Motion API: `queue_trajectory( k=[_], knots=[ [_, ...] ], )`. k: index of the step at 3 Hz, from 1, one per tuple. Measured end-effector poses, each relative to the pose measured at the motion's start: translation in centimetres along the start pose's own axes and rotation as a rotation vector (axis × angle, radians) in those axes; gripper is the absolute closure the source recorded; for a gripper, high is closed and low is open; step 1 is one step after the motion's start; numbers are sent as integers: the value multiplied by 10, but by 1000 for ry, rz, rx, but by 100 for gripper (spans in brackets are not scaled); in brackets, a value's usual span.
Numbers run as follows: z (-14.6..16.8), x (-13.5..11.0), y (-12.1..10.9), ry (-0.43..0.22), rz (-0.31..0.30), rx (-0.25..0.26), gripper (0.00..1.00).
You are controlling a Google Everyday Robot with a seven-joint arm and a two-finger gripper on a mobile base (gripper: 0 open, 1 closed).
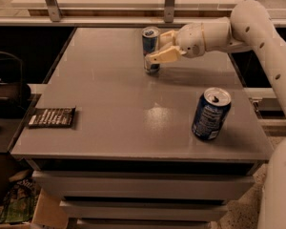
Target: Move redbull can near rxbar chocolate
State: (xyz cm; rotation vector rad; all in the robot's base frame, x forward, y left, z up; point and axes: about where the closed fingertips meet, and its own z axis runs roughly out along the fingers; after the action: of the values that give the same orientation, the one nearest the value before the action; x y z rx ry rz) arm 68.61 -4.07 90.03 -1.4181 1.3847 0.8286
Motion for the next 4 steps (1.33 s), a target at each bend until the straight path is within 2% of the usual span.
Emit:
queue_trajectory(
  k=[2,3,4],
  knots=[
    [-12,-23,-4,27,-52,-10,100],
    [-14,-42,-4,28,-88,-30,100],
    [-6,-66,2,-8,-127,-80,100]
  ],
)
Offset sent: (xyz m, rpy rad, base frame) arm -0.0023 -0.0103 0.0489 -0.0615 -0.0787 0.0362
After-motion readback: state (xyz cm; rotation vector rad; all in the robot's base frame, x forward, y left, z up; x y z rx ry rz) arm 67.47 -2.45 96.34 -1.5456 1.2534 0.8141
